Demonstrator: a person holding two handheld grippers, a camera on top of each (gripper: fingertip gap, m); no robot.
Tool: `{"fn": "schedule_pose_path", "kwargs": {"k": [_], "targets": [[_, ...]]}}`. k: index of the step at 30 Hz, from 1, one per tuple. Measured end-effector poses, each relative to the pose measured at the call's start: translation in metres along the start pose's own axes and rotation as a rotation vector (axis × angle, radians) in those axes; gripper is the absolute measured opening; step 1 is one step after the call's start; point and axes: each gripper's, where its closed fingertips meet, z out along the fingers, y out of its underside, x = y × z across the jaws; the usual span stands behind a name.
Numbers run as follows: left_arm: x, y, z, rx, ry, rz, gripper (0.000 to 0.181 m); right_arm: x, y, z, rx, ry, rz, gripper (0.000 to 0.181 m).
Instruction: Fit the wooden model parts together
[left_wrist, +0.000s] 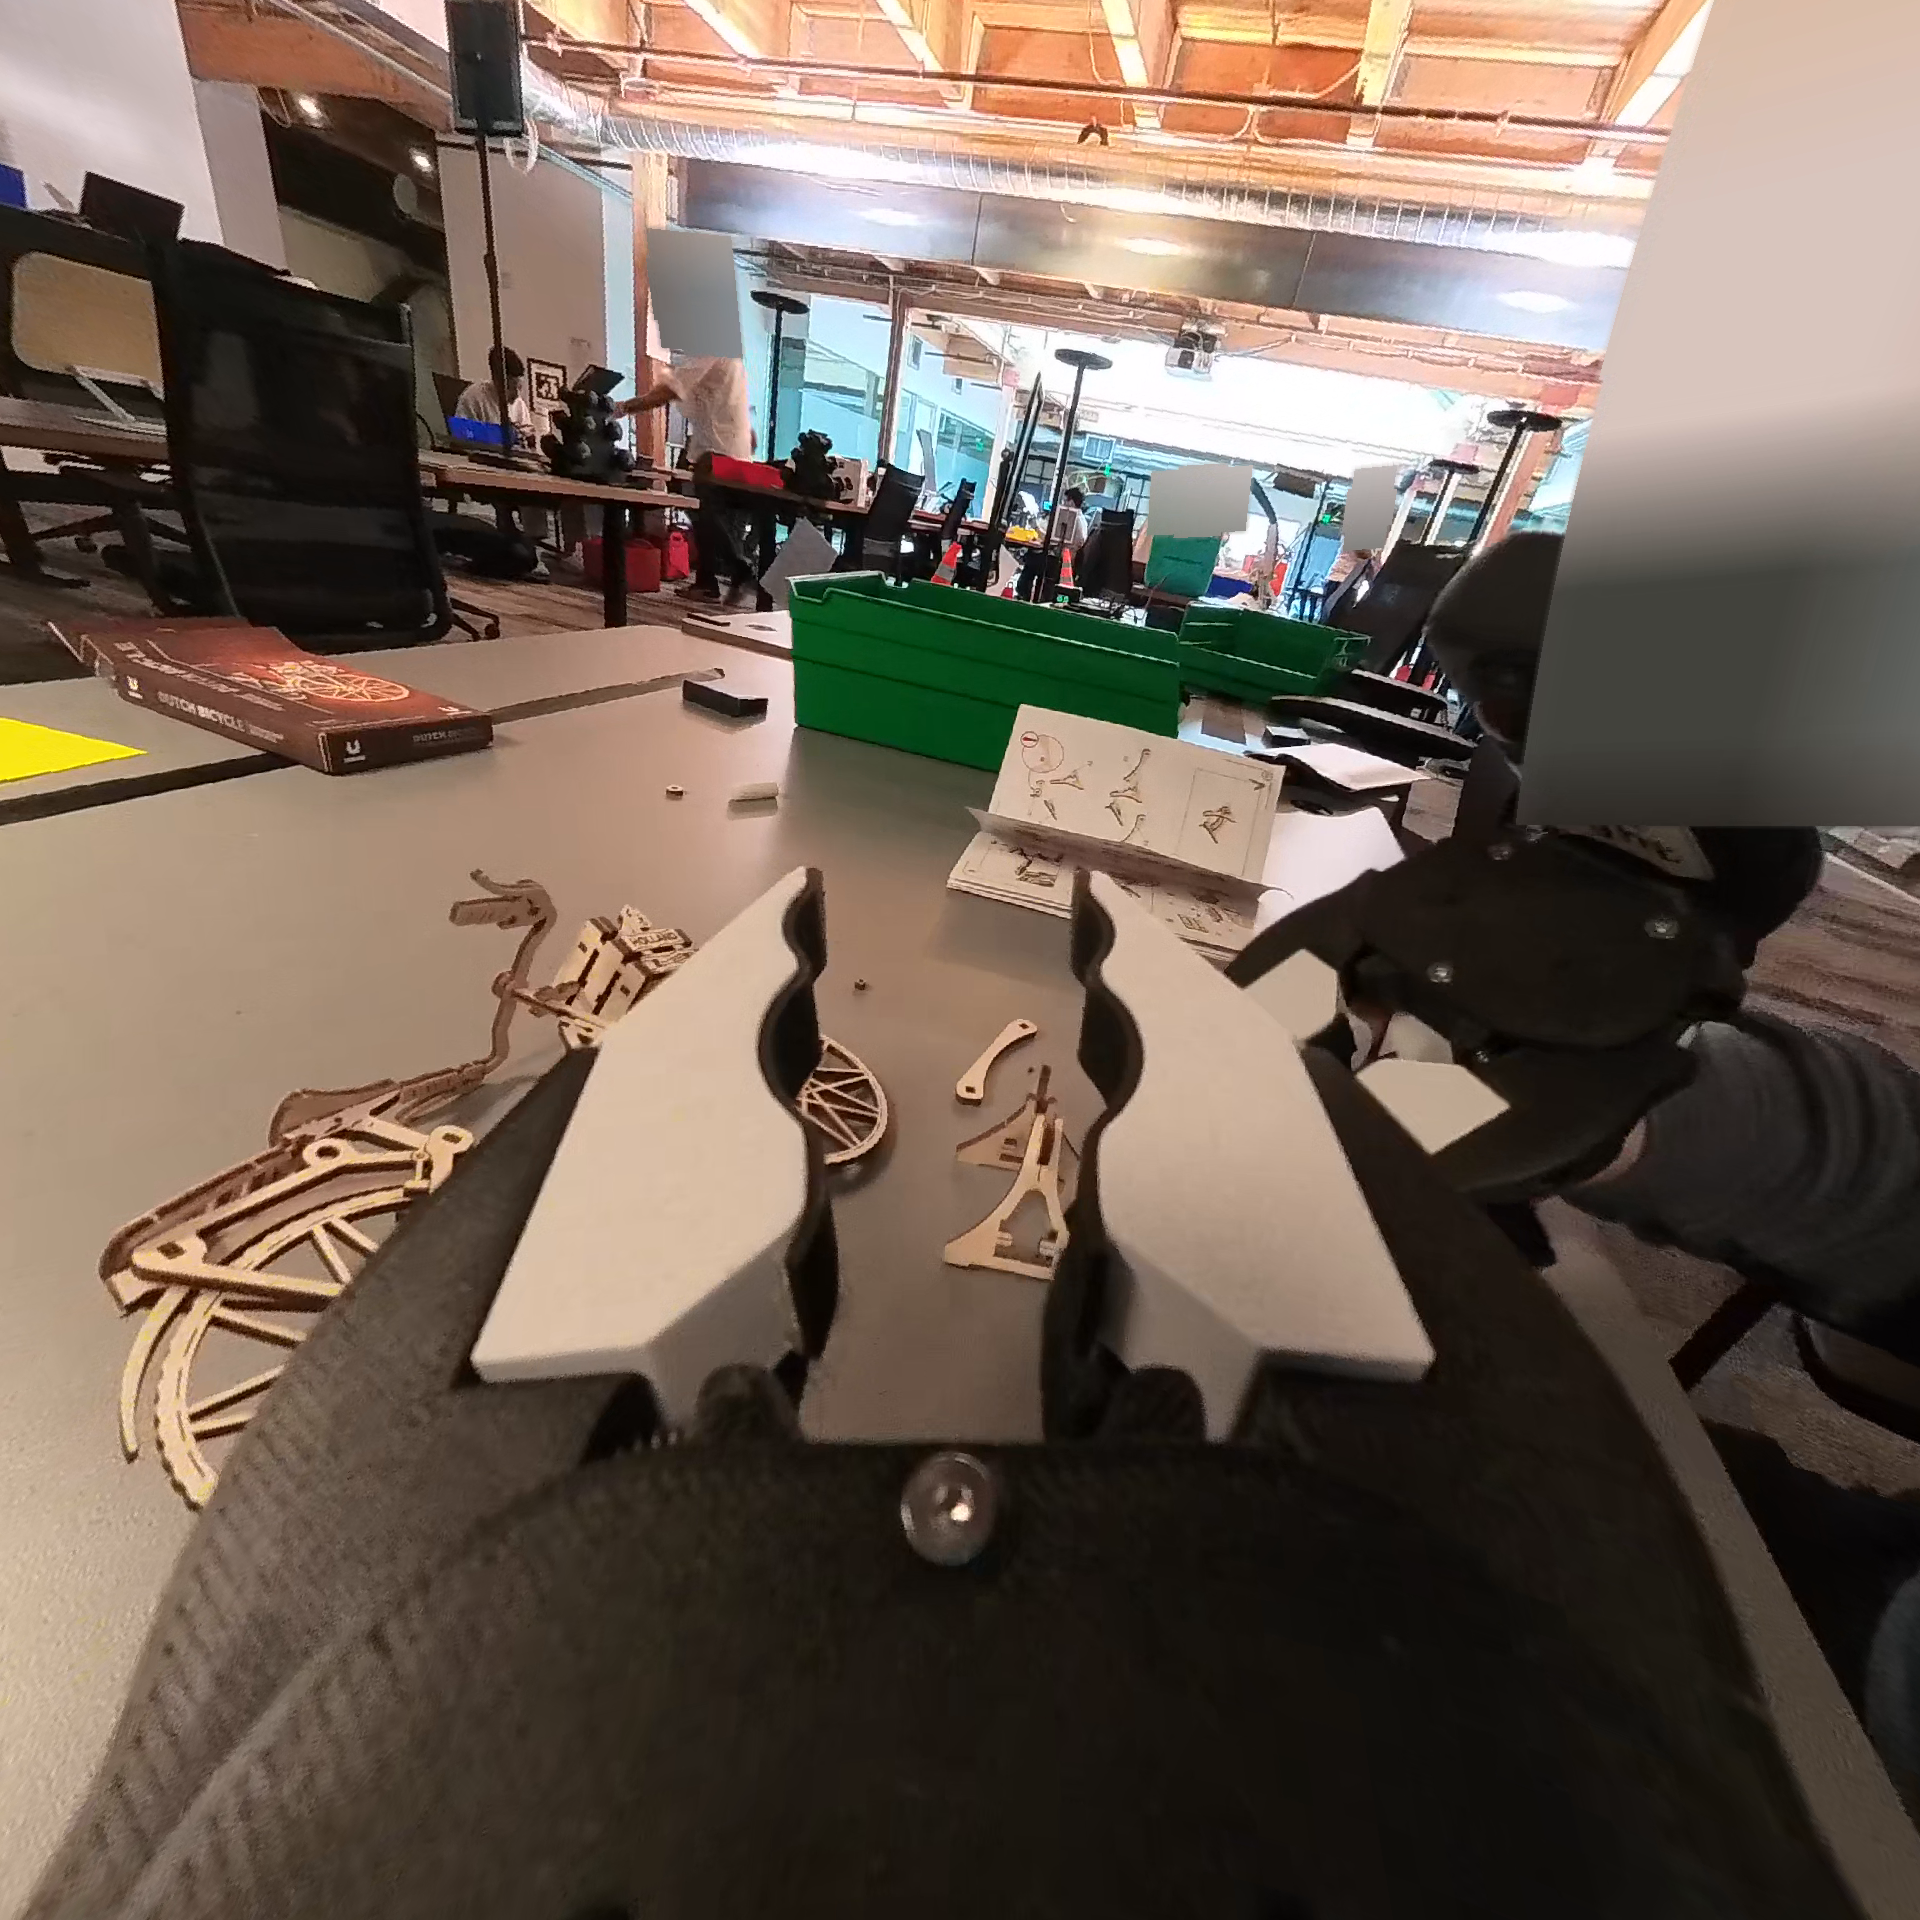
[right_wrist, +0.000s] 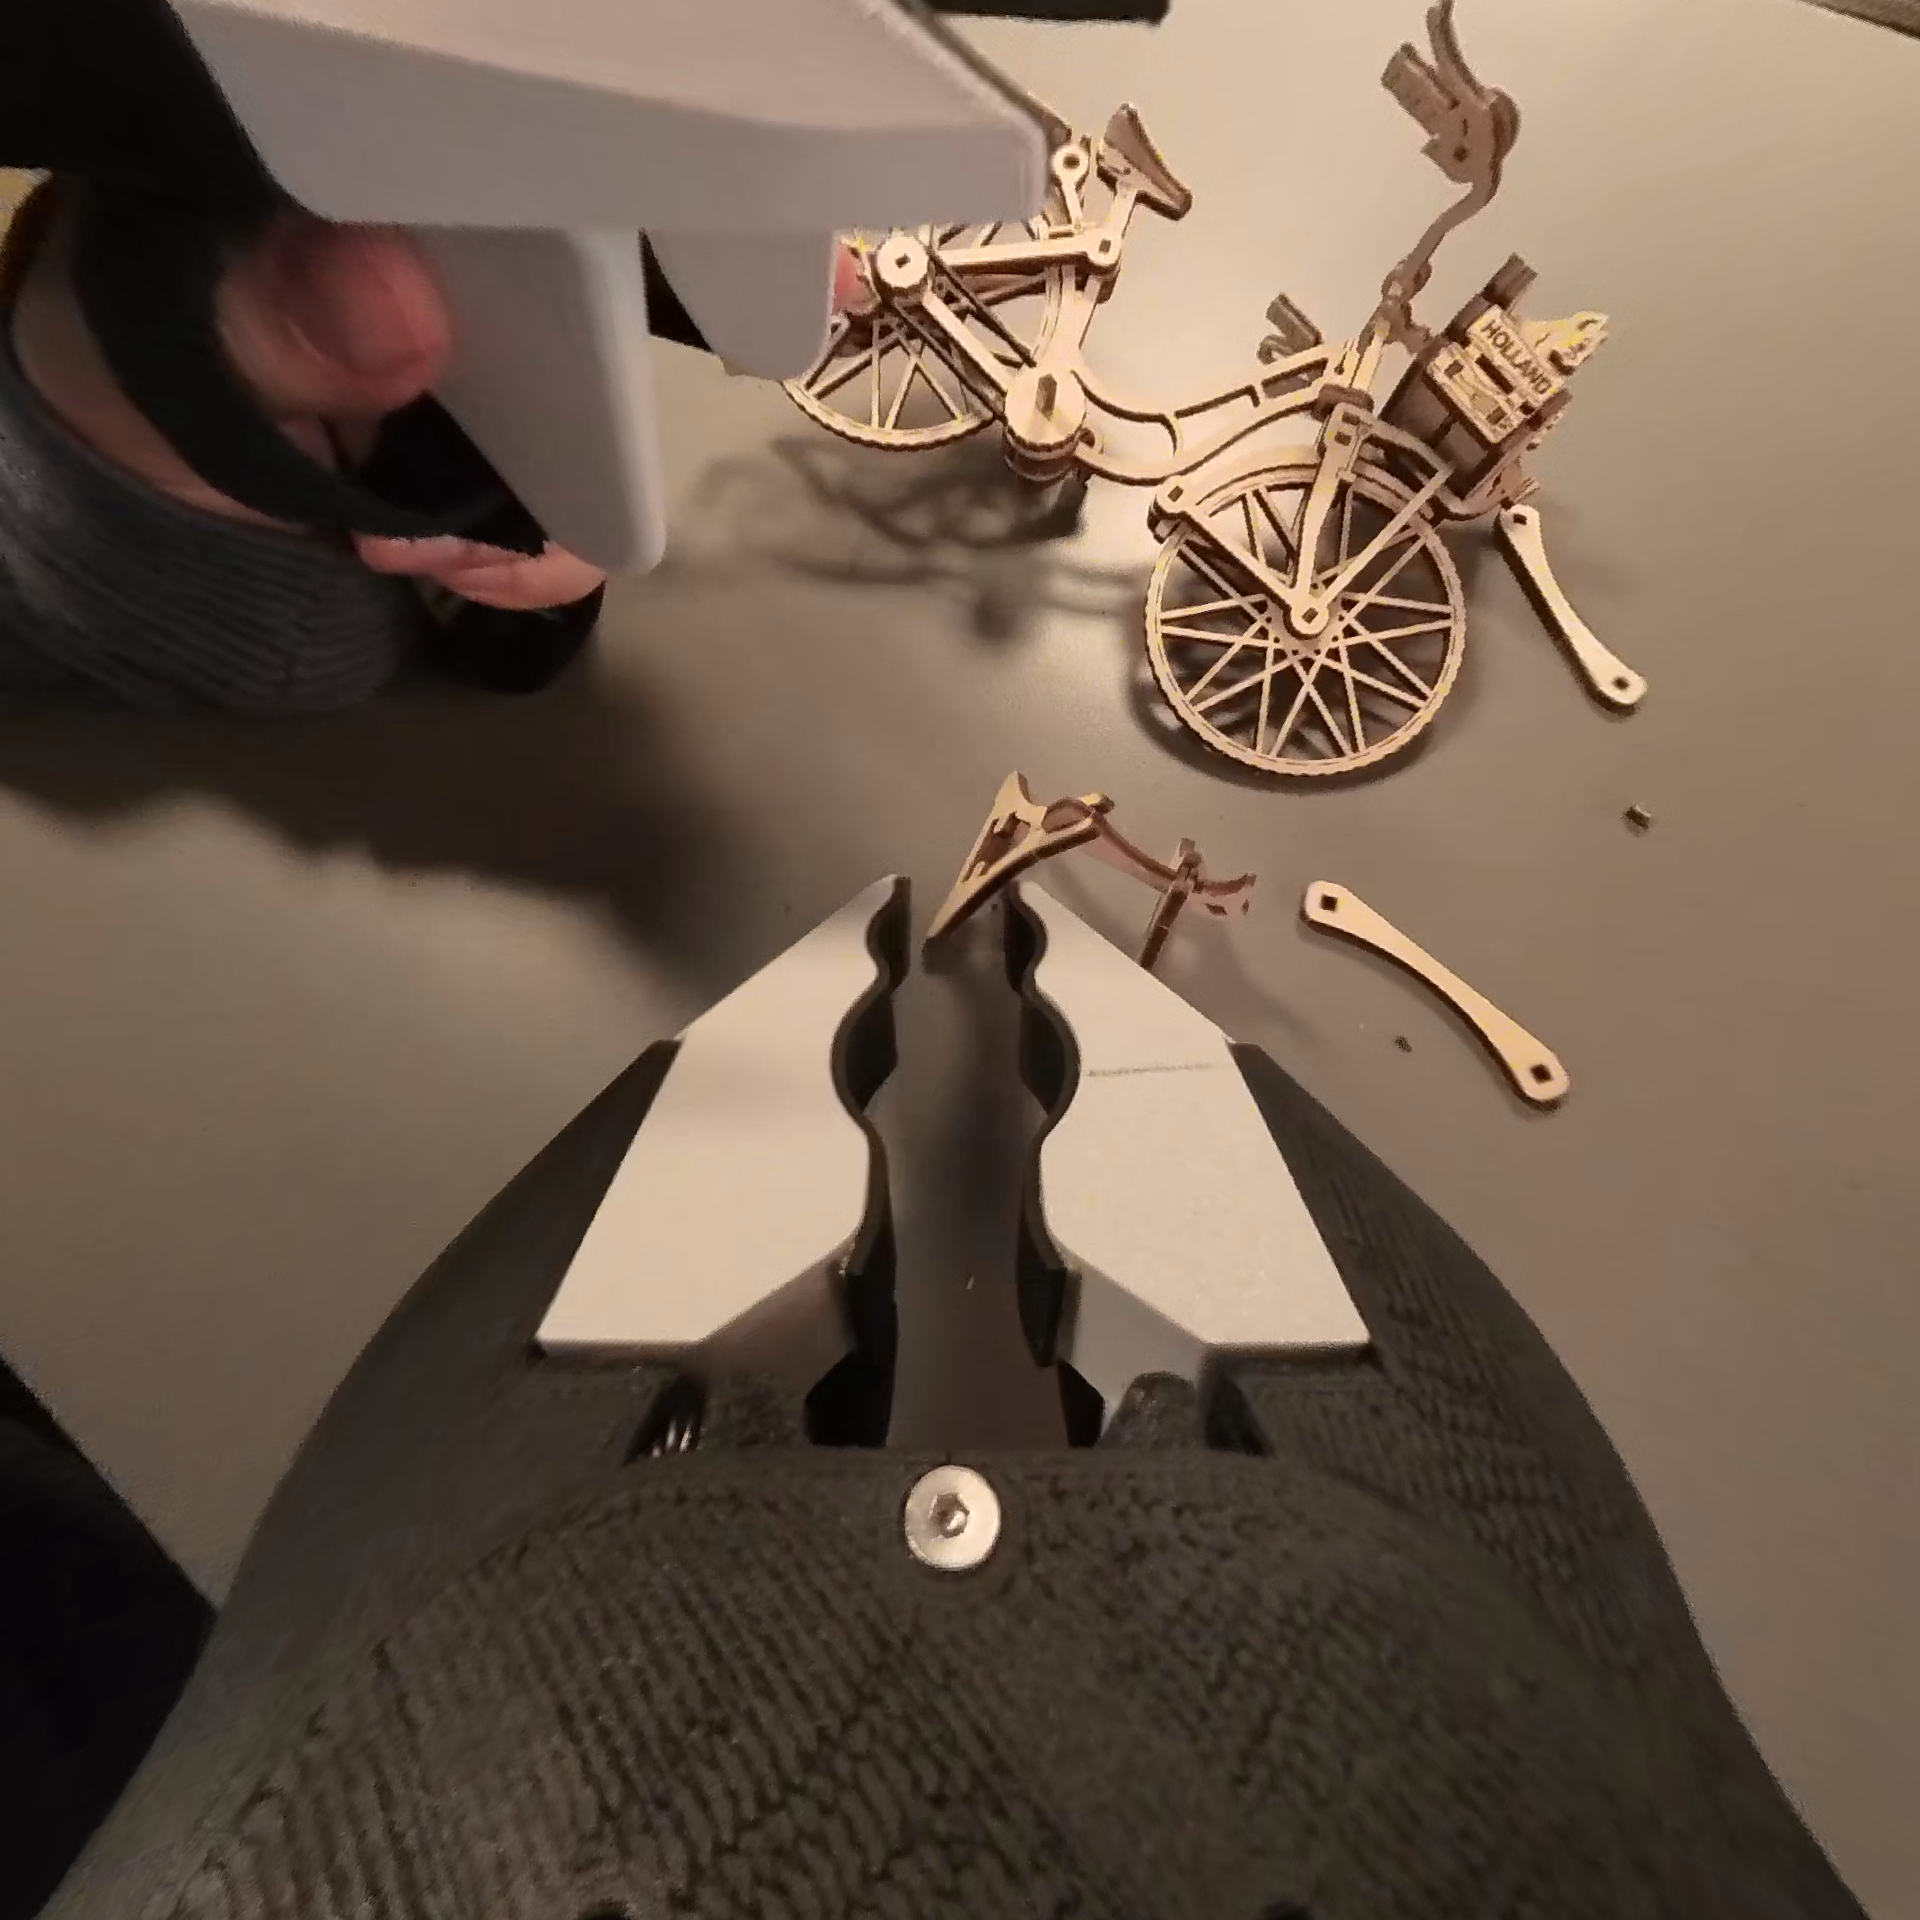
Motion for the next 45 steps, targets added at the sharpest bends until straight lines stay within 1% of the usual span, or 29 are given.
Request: {"fn": "schedule_pose_path", "kwargs": {"k": [3,6,9,14,17,21,22,25,28,31,33,36,38,41,45], "targets": [[-0.002,0.0,0.0,-0.001,-0.004,-0.021,0.046,0.007,-0.002,-0.002,0.017,0.017,0.028,0.006],[-0.006,0.0,0.0,0.003,-0.009,-0.05,0.045,0.012,-0.004,-0.004,0.032,-0.012,0.065,0.0],[-0.006,0.0,0.001,0.0,-0.001,-0.064,0.045,0.016,0.0,-0.006,0.013,-0.026,0.069,0.003],[-0.004,0.0,0.002,-0.005,0.004,-0.049,0.045,0.022,0.0,-0.009,0.03,-0.015,0.075,0.012],[-0.003,0.0,0.003,-0.006,0.003,-0.042,0.045,0.021,-0.005,-0.004,0.036,-0.033,0.06,0.01],[-0.003,0.0,0.004,-0.001,0.0,-0.039,0.045,0.02,-0.006,0.0,0.021,-0.075,0.034,0.0],[-0.004,-0.001,0.004,0.002,-0.001,-0.04,0.045,0.02,-0.006,0.0,0.016,-0.094,0.017,0.0],[-0.005,-0.002,0.005,0.011,-0.008,-0.041,0.044,0.015,-0.006,-0.004,0.006,-0.22,-0.046,0.0],[-0.006,-0.003,0.005,0.02,-0.018,-0.041,0.044,0.003,-0.007,-0.014,0.02,-0.444,-0.13,0.0],[-0.007,-0.003,0.006,0.021,-0.019,-0.042,0.044,-0.003,0.0,-0.025,-0.004,-0.65,-0.285,0.0],[-0.006,-0.003,0.007,0.02,-0.017,-0.042,0.044,0.0,0.009,-0.027,-0.04,-0.733,-0.391,0.0],[-0.005,-0.001,0.009,0.004,-0.005,-0.042,0.044,0.004,0.017,-0.029,-0.106,-0.822,-0.452,0.001],[-0.005,0.004,0.011,-0.037,-0.006,-0.033,0.045,0.009,0.017,-0.029,-0.125,-0.819,-0.477,0.001],[-0.011,0.012,0.011,-0.12,-0.069,0.034,0.046,0.017,0.016,-0.029,-0.122,-0.748,-0.487,0.006],[0.001,0.015,0.011,-0.132,-0.069,0.182,0.042,0.029,0.016,-0.039,-0.058,-0.577,-0.375,0.026]]}}
